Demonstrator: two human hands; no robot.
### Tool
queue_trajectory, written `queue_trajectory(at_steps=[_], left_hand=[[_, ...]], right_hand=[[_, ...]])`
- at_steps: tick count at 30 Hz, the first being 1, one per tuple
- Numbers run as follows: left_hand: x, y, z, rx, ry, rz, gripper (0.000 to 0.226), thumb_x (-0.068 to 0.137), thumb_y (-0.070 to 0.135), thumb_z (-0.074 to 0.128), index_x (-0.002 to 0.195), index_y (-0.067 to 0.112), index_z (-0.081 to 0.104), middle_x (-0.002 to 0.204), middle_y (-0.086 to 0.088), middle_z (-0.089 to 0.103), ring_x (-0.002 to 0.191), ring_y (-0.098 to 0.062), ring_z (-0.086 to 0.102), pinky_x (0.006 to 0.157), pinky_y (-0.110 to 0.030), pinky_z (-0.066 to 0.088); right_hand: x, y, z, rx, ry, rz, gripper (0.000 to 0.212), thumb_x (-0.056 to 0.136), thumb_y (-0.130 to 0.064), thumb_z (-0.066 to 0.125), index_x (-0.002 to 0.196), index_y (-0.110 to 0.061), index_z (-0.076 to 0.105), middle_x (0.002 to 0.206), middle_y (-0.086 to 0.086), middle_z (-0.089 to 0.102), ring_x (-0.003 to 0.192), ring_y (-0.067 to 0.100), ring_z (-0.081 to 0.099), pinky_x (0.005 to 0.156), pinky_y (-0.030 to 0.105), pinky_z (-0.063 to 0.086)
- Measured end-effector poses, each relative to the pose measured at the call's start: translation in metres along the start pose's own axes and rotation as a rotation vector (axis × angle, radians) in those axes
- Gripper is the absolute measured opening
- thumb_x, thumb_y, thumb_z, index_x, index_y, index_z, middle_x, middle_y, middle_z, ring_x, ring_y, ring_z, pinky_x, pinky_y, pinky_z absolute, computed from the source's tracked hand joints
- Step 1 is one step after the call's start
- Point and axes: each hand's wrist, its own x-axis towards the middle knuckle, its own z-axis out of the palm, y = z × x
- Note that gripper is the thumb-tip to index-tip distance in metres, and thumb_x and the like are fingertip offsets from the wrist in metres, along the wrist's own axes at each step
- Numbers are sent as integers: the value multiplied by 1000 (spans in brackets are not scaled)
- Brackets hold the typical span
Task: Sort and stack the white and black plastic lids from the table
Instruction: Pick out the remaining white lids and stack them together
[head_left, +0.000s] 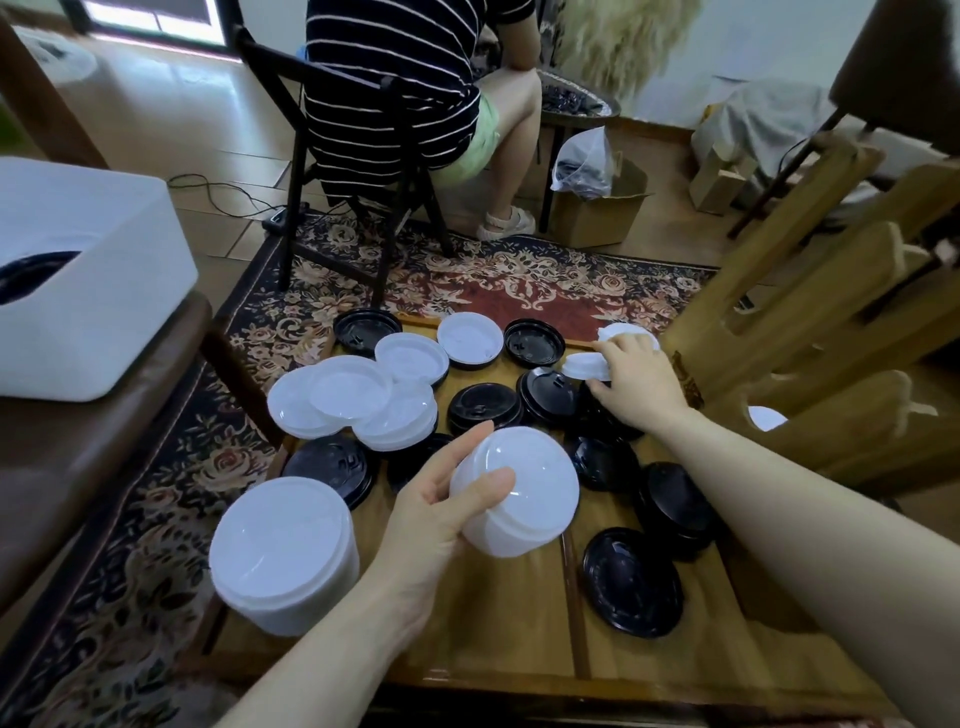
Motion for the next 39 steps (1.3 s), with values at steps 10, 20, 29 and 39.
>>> queue_trajectory(at_steps=[10,20,29,39], left_hand=[[7,1,-3,-49,12,-29,63,43,47,85,104,51,74,112,7,75,107,-17,70,97,-45,55],[-6,9,7,-52,37,-15,61,53,33,94,108,46,73,119,2,71,107,-19,68,87,-45,58],[-18,7,16,-75,23,22,66,57,35,81,122,38,67,122,0,71,112,-22,68,90,-42,58],[-19,8,11,-34,-82,-14,60,72,30,74,131,34,62,116,5,74,104,-17,72,87,-39,57]], right_hand=[[-13,7,13,-239,76,-123,20,85,-20,60,101,-11,66,95,7,60,97,31,50,78,39,39],[-105,-14,-34,293,420,-117,25,75,-18,81,97,-16,69,83,-4,59,84,22,50,68,35,38],[-174,-75,-68,846,407,-172,30,76,-46,75,98,-27,68,93,-12,62,97,9,54,86,31,44],[-162,-49,-72,1193,-218,-298,24,78,-30,76,99,-34,66,152,-23,36,143,0,30,117,41,27]])
